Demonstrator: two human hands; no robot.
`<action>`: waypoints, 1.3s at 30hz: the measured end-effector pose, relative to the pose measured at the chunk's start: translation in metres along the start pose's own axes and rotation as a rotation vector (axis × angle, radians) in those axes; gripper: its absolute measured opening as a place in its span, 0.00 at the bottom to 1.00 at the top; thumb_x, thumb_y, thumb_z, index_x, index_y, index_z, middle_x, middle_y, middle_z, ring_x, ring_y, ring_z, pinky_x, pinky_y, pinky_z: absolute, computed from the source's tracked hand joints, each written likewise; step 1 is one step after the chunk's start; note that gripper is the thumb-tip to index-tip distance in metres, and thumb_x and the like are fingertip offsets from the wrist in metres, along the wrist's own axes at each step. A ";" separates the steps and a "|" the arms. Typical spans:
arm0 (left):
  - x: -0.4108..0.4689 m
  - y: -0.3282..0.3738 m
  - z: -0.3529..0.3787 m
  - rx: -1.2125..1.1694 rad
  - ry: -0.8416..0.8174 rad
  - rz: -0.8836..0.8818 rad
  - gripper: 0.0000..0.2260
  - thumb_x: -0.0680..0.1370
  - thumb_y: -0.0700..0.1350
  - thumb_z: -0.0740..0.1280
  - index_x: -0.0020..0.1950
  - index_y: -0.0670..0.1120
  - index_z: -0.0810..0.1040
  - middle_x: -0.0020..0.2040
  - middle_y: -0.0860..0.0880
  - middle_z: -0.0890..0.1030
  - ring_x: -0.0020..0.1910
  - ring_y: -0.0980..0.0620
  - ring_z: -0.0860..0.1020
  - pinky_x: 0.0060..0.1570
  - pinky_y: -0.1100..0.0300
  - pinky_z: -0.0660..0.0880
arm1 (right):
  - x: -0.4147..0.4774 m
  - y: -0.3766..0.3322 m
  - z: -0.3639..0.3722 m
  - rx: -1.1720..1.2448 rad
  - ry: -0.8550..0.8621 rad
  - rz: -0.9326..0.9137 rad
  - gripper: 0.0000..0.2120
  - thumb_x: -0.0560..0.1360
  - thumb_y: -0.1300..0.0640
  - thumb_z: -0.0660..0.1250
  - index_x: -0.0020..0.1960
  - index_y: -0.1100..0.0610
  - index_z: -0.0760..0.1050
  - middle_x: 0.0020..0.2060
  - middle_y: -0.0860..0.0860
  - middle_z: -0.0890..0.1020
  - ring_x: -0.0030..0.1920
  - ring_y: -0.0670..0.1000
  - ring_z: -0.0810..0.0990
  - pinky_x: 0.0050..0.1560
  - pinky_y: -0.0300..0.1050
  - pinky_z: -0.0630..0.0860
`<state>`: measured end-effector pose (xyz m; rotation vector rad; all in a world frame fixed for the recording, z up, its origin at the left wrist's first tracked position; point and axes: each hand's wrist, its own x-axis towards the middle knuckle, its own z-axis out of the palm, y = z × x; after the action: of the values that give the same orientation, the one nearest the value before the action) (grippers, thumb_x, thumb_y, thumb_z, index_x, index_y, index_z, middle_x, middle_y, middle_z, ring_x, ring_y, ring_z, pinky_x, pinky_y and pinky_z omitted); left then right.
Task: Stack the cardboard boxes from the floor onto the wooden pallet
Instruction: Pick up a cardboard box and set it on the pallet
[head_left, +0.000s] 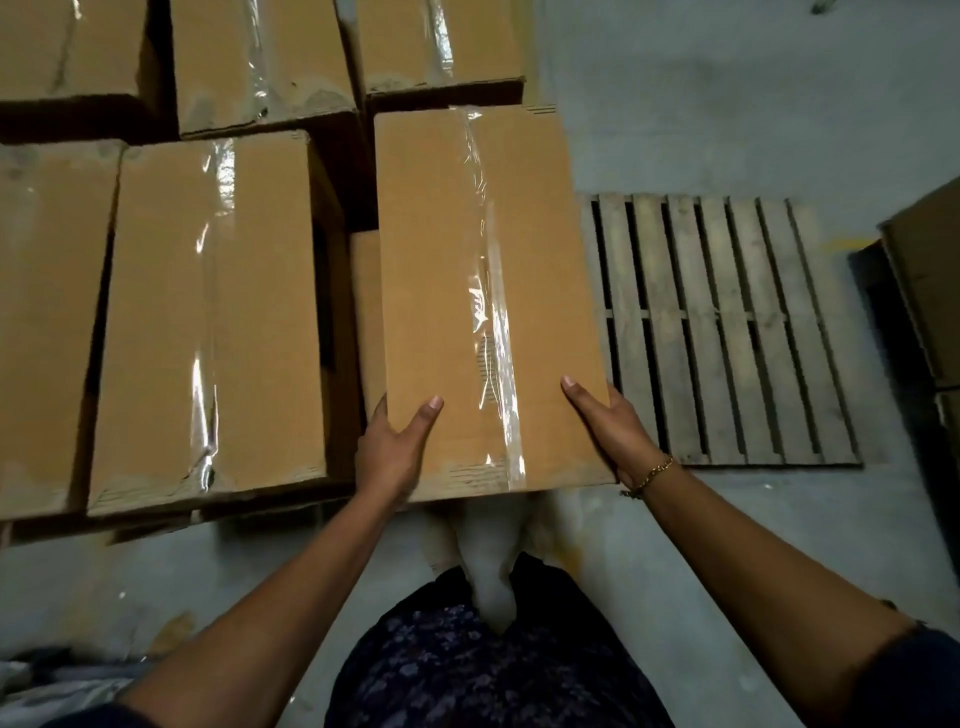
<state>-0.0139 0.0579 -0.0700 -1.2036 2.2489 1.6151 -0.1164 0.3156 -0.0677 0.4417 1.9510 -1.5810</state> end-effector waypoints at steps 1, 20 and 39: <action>-0.003 0.007 0.005 0.025 -0.005 0.022 0.35 0.75 0.69 0.69 0.76 0.50 0.73 0.65 0.49 0.82 0.63 0.45 0.80 0.61 0.53 0.75 | -0.005 0.000 -0.008 0.015 0.029 -0.007 0.21 0.75 0.39 0.73 0.64 0.44 0.75 0.58 0.47 0.84 0.58 0.50 0.84 0.64 0.55 0.80; -0.146 0.120 0.279 0.207 -0.247 0.282 0.34 0.71 0.77 0.66 0.66 0.55 0.79 0.56 0.53 0.85 0.53 0.48 0.83 0.57 0.46 0.80 | -0.098 0.062 -0.332 0.181 0.351 -0.009 0.19 0.75 0.37 0.72 0.63 0.42 0.77 0.56 0.46 0.86 0.55 0.48 0.85 0.62 0.54 0.81; -0.206 0.215 0.580 0.306 -0.456 0.296 0.29 0.76 0.71 0.65 0.70 0.55 0.77 0.53 0.54 0.83 0.51 0.49 0.83 0.53 0.49 0.79 | -0.061 0.105 -0.634 0.187 0.500 0.134 0.32 0.71 0.29 0.70 0.69 0.45 0.75 0.56 0.46 0.85 0.56 0.51 0.84 0.60 0.57 0.82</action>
<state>-0.2091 0.6799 -0.0485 -0.3945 2.3176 1.3768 -0.1529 0.9586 -0.0307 1.1115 2.0719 -1.6857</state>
